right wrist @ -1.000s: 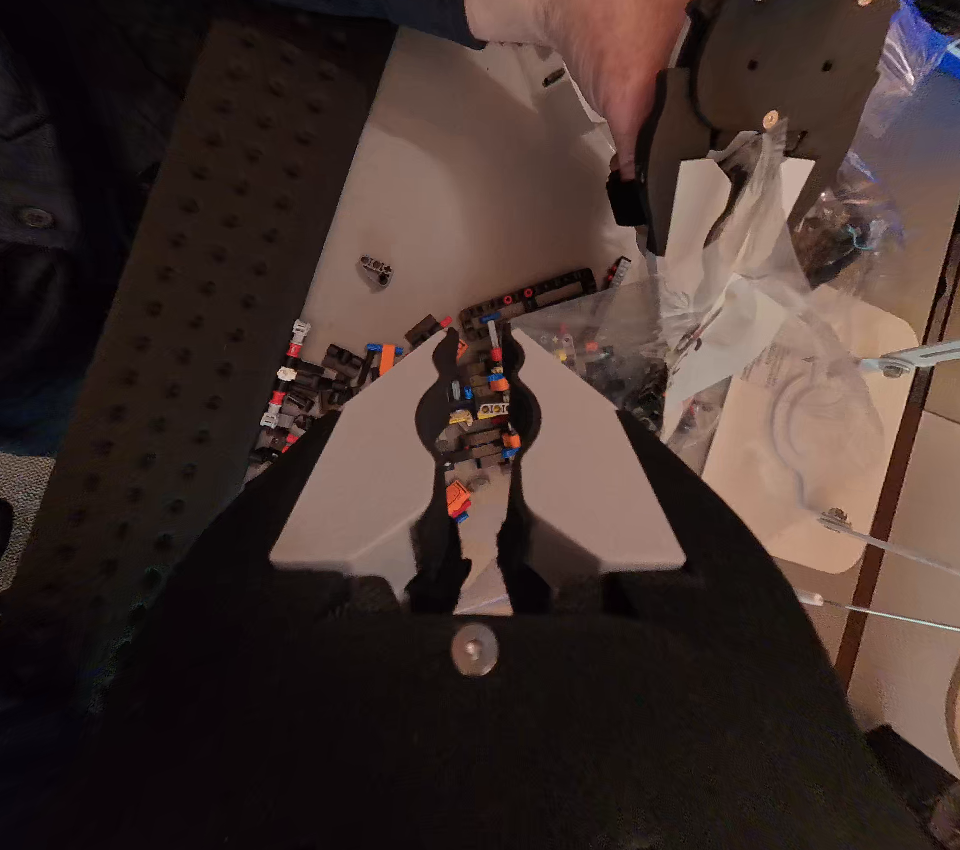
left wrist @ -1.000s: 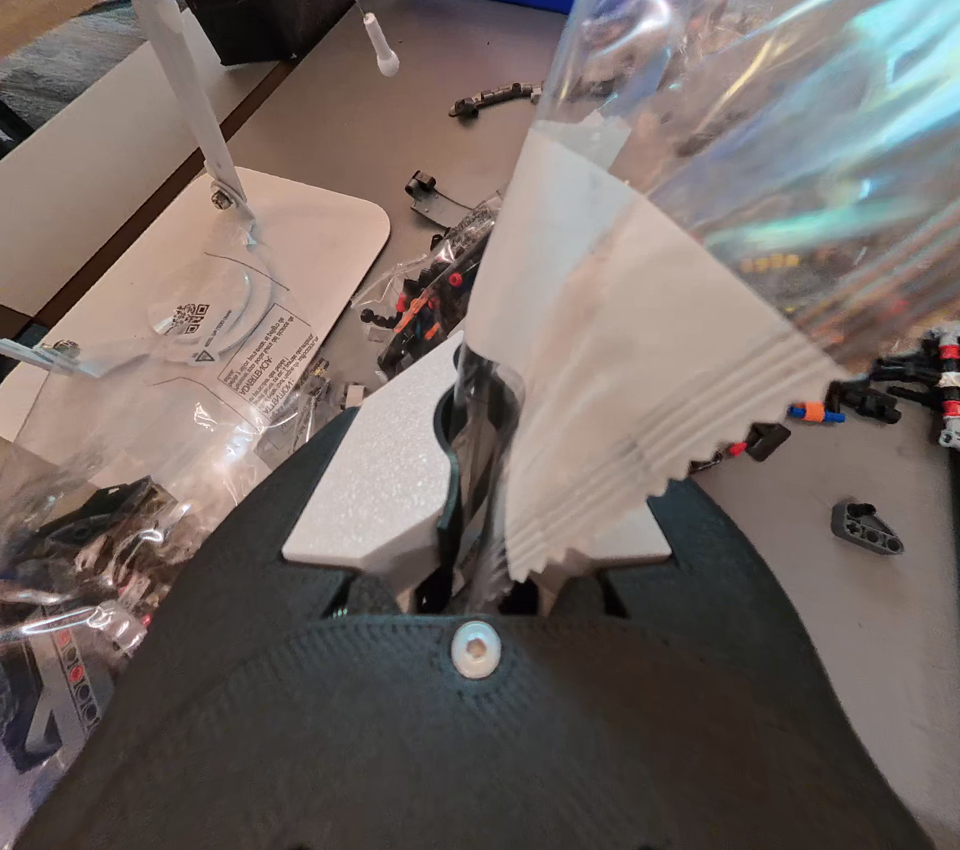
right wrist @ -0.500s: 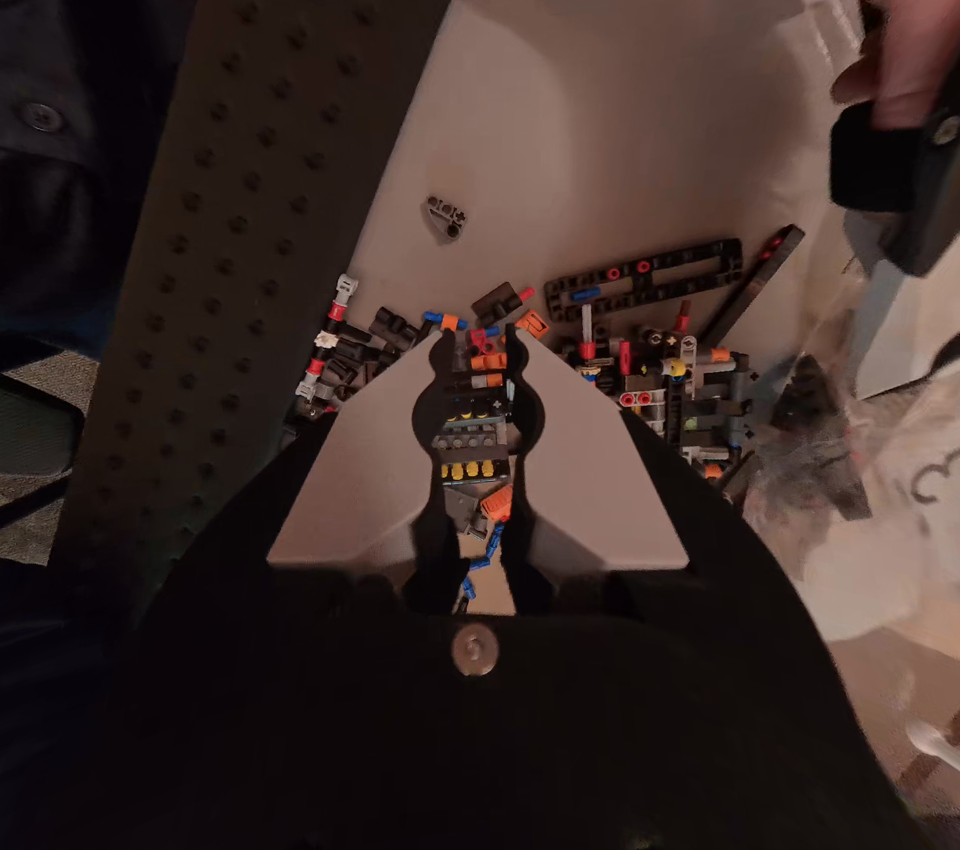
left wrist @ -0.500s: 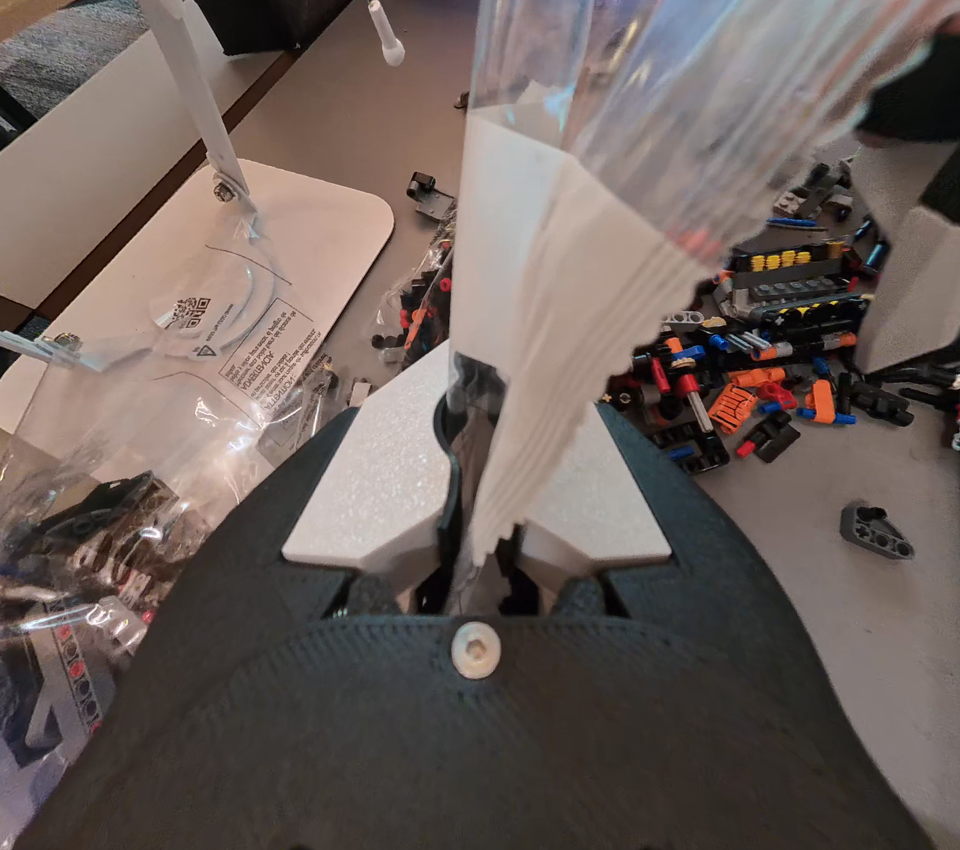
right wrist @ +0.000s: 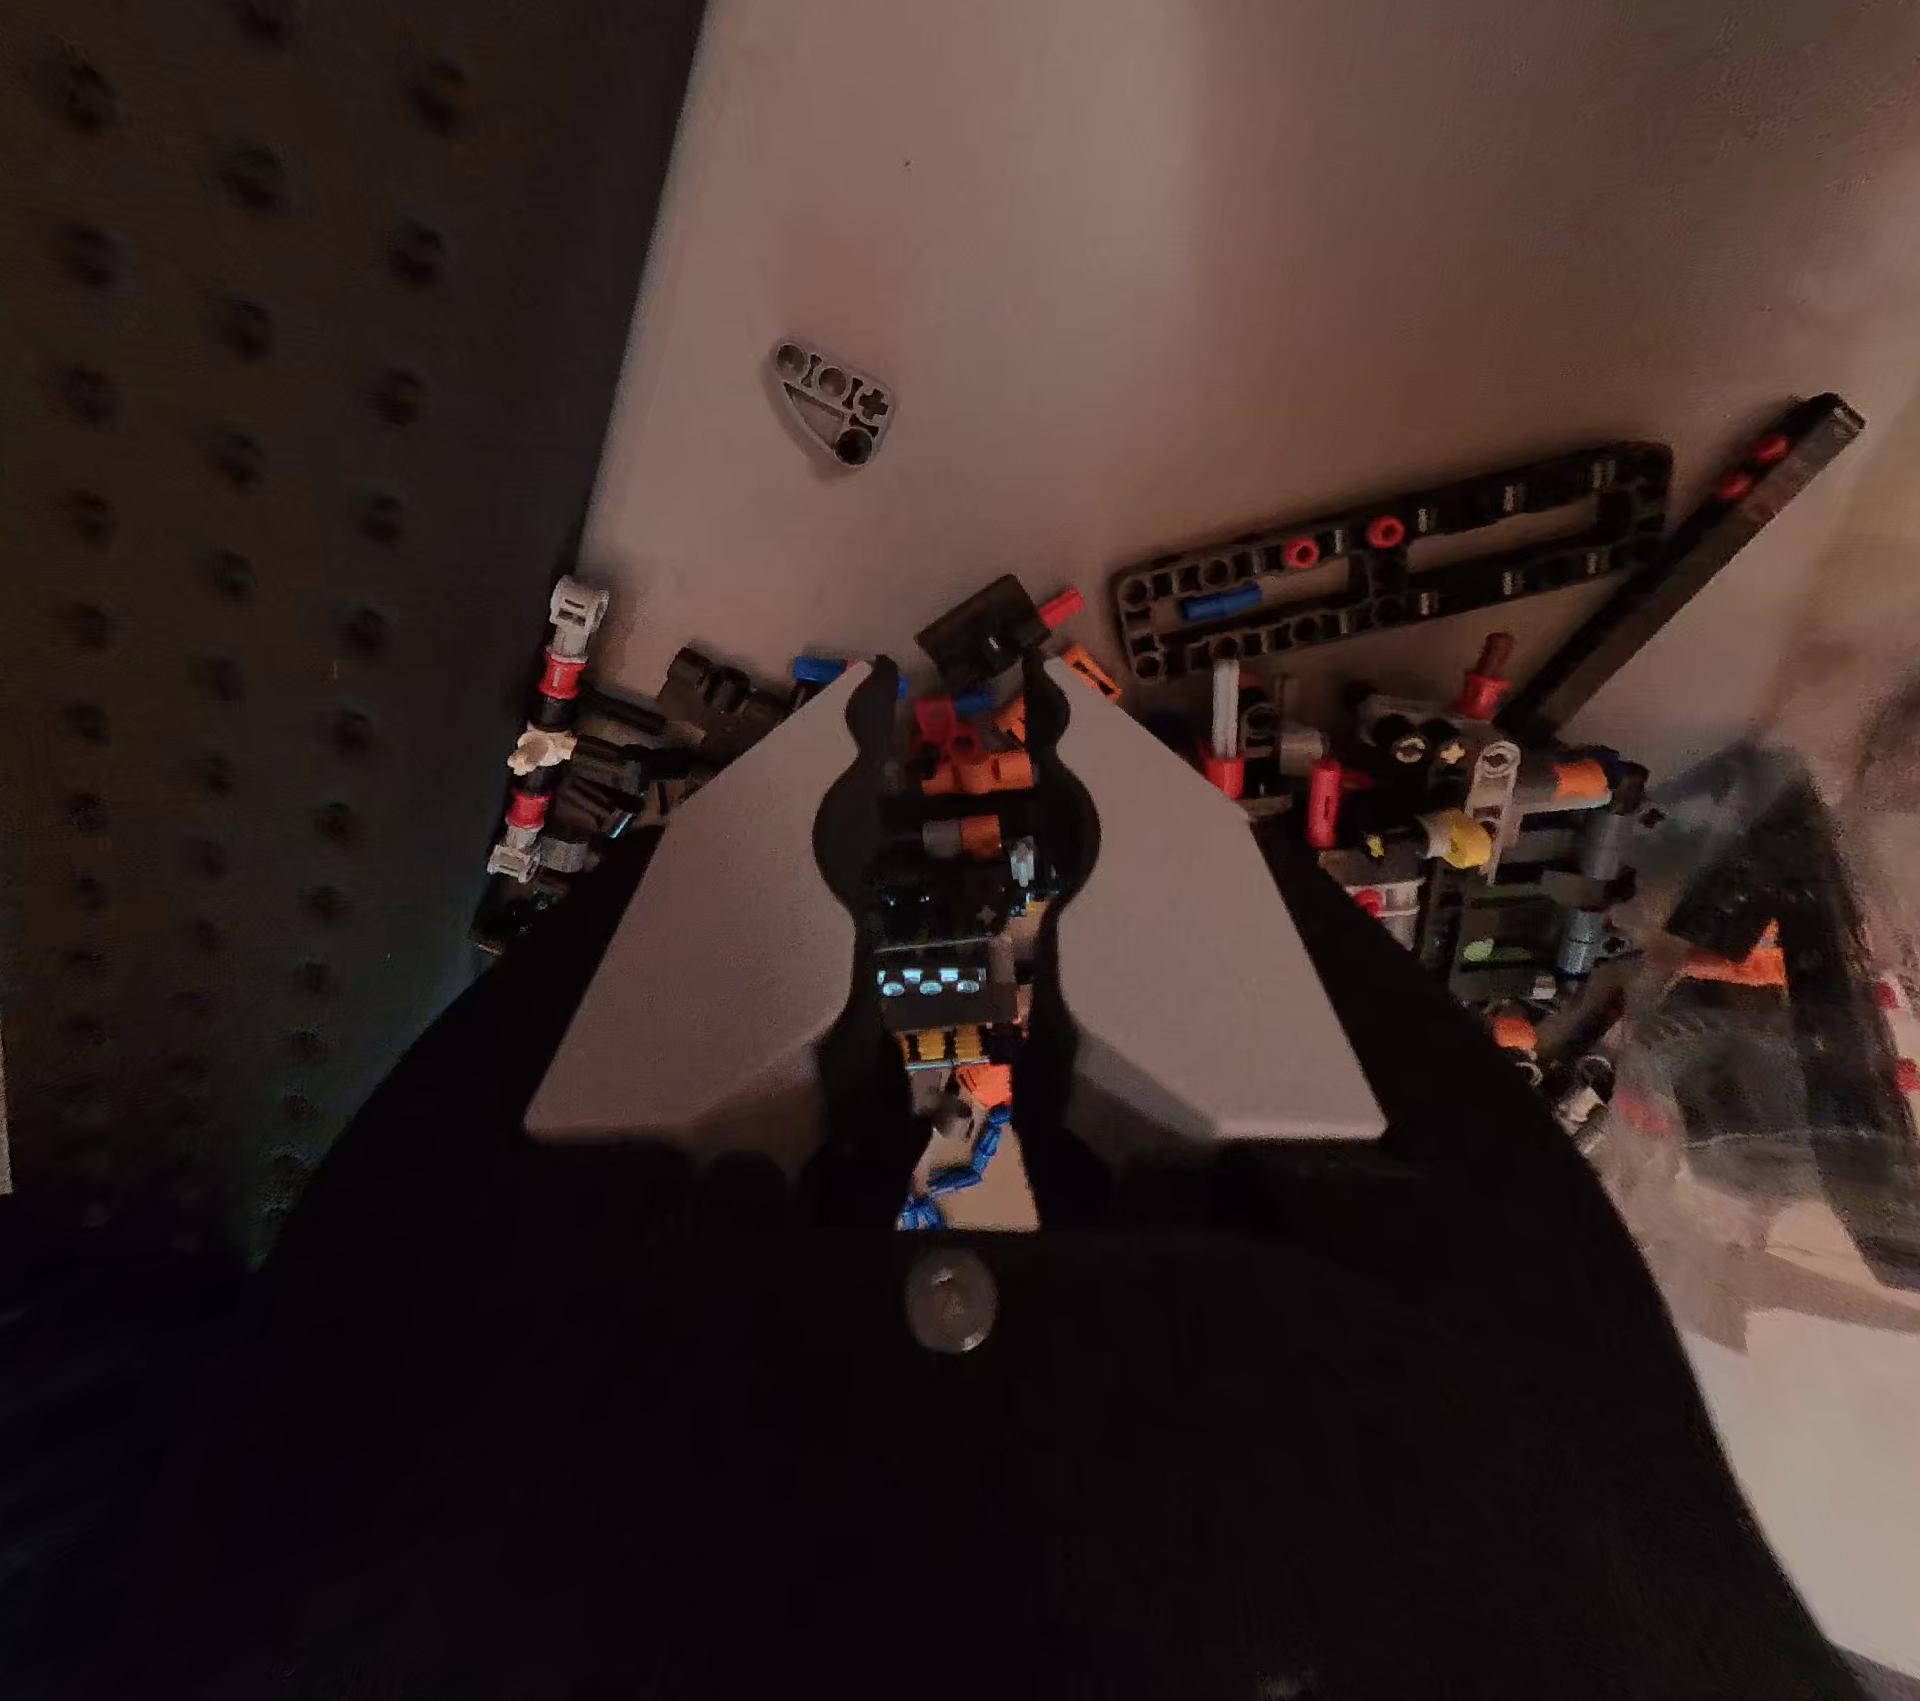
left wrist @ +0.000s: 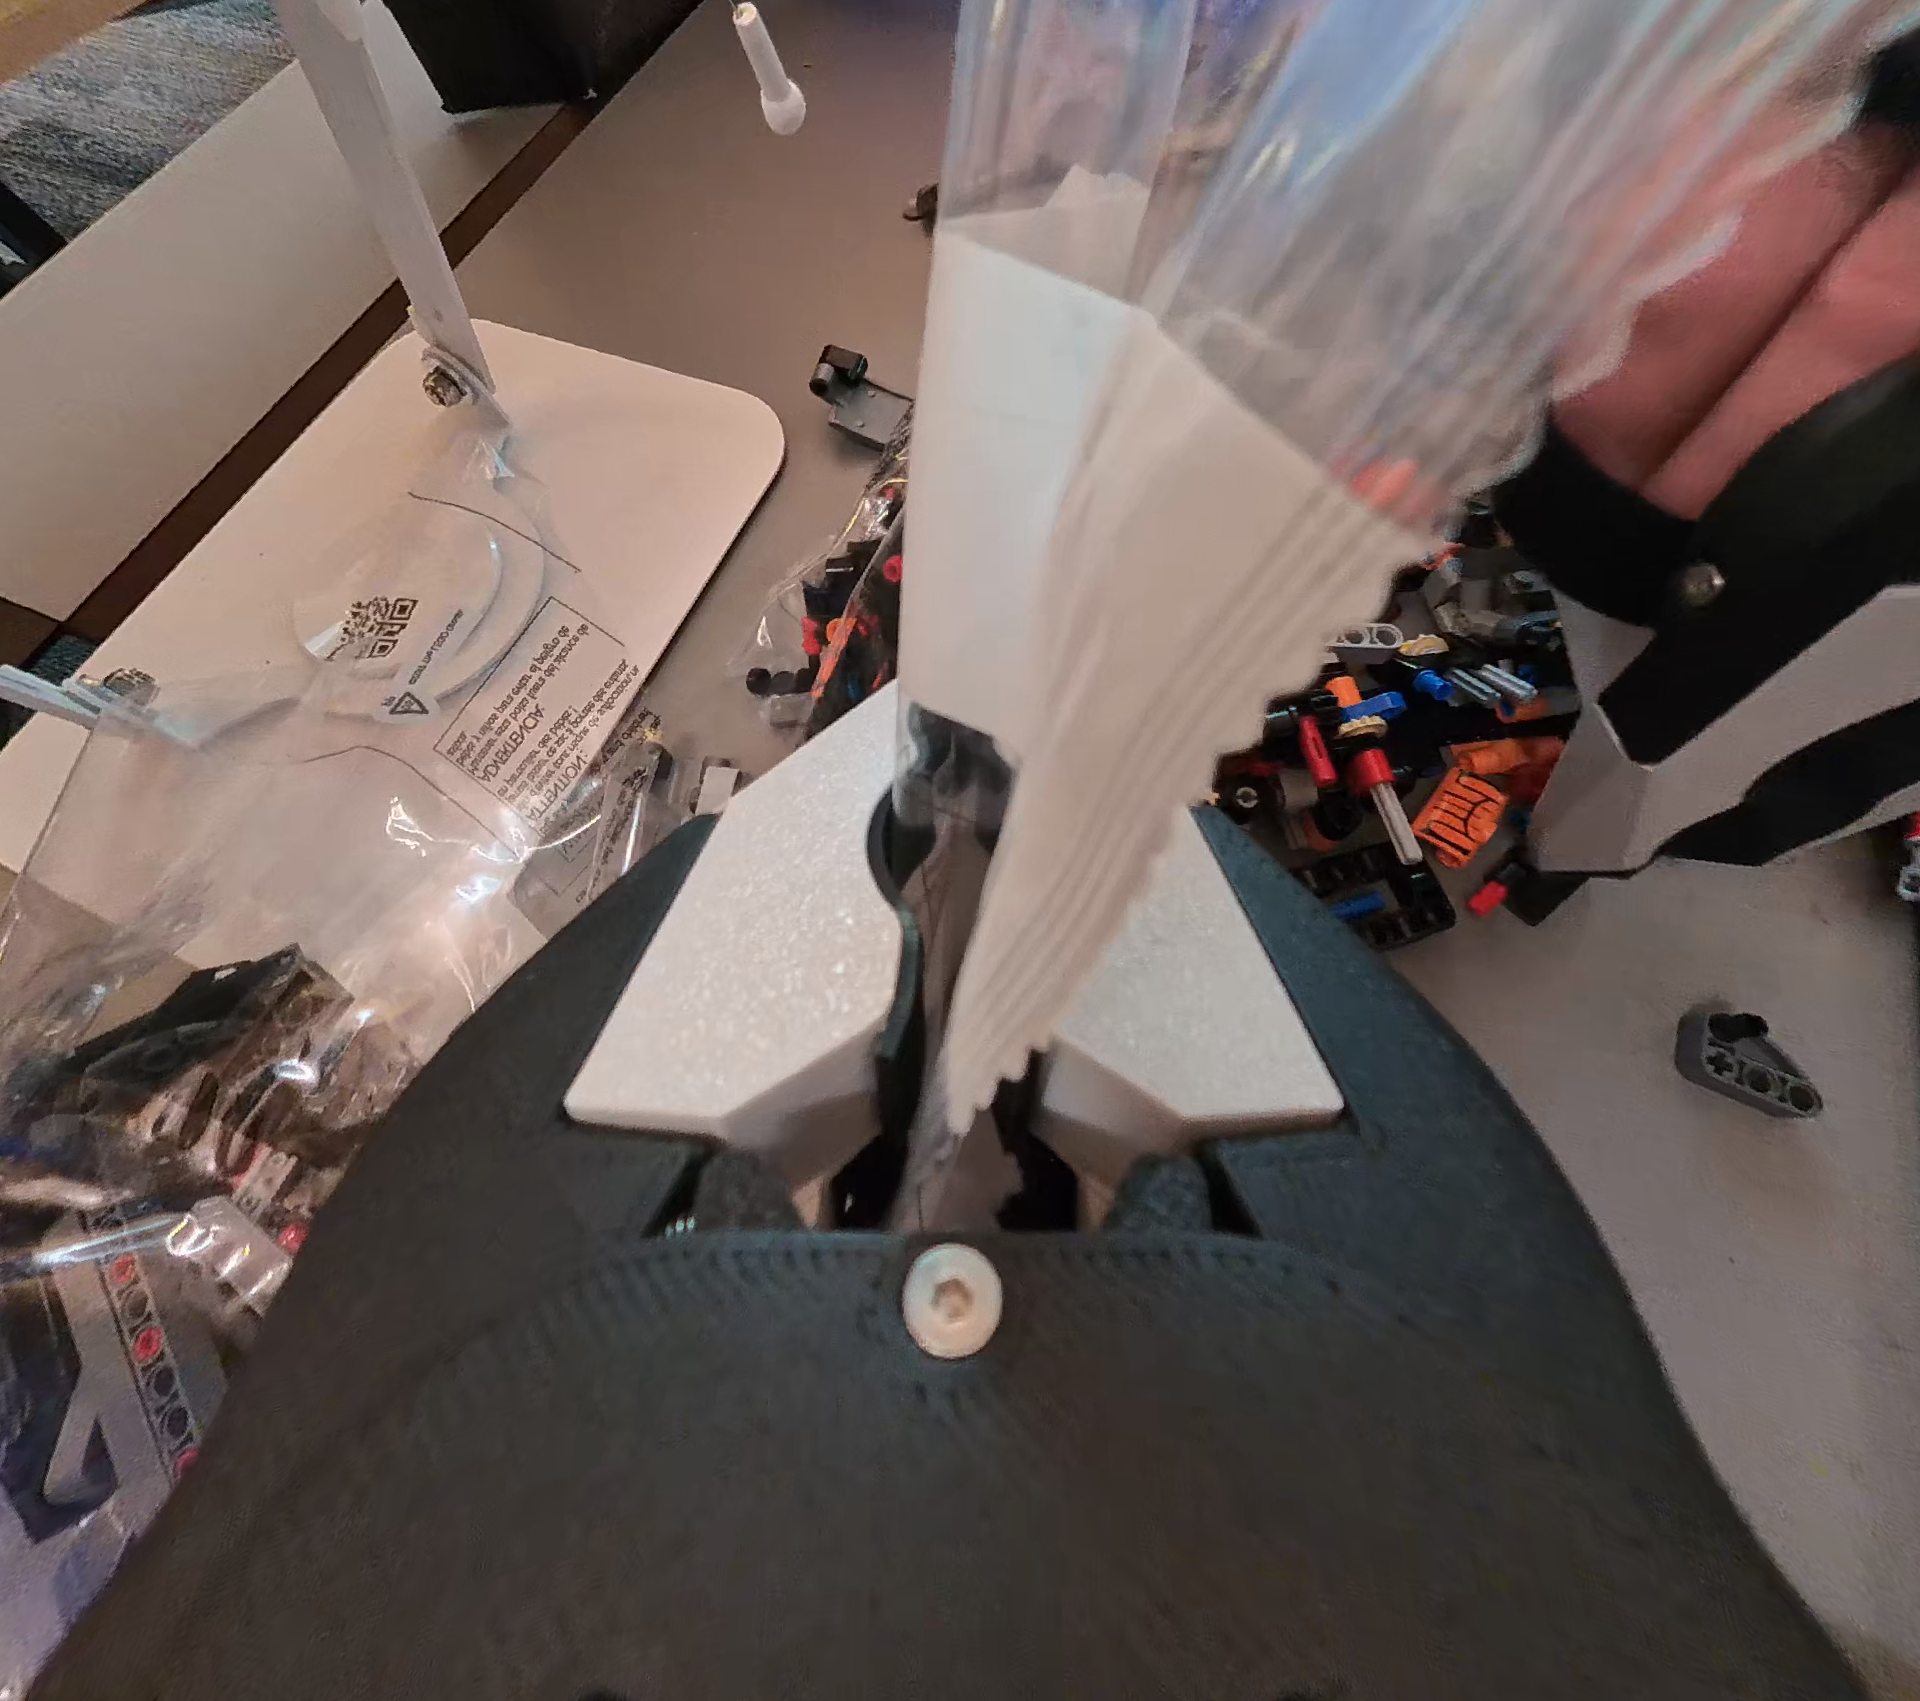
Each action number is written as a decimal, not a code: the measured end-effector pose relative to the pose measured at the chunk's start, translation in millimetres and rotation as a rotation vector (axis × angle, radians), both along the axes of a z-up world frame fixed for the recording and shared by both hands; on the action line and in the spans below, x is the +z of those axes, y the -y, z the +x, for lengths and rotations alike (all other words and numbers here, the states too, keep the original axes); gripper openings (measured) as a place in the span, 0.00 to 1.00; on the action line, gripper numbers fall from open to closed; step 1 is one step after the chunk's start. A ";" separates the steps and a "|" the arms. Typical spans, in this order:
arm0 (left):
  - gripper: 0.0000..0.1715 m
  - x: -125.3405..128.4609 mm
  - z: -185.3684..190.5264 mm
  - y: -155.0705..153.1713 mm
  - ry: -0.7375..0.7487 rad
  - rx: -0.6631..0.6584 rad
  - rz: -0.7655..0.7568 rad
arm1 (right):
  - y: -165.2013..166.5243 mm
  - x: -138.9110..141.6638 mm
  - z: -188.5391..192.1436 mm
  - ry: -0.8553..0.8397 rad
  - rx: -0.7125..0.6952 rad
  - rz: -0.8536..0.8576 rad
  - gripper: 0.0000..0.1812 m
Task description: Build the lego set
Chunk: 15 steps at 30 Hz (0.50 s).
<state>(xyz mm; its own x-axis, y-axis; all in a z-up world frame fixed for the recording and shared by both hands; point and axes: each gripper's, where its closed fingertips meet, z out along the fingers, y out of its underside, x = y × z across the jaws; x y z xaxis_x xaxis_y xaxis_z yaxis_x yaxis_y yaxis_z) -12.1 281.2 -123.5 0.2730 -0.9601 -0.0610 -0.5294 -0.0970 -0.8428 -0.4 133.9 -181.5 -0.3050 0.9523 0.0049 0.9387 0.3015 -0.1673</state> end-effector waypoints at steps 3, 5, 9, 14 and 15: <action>0.00 -0.6 0.3 0.3 0.000 -0.002 -0.002 | 7.3 4.4 -6.7 -0.042 0.021 -0.031 0.12; 0.00 -0.5 0.3 0.3 0.000 -0.002 -0.001 | 13.6 7.5 -8.1 -0.058 0.037 -0.061 0.12; 0.00 -0.5 -0.1 0.7 -0.001 -0.004 -0.001 | 25.9 8.3 5.4 -0.018 0.087 -0.119 0.12; 0.00 -0.6 0.0 0.9 -0.001 -0.006 -0.002 | 41.5 3.0 26.8 0.067 0.157 -0.165 0.12; 0.00 -0.6 0.0 0.9 -0.001 -0.006 -0.002 | 42.6 1.0 27.3 0.072 0.167 -0.162 0.13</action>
<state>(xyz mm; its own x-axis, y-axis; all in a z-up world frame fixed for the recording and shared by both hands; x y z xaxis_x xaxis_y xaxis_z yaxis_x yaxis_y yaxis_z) -12.1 280.2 -124.2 0.2675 -0.9617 -0.0597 -0.5309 -0.0953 -0.8421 26.8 91.3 -180.5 -0.4521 0.8753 -0.1714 0.8894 0.4280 -0.1604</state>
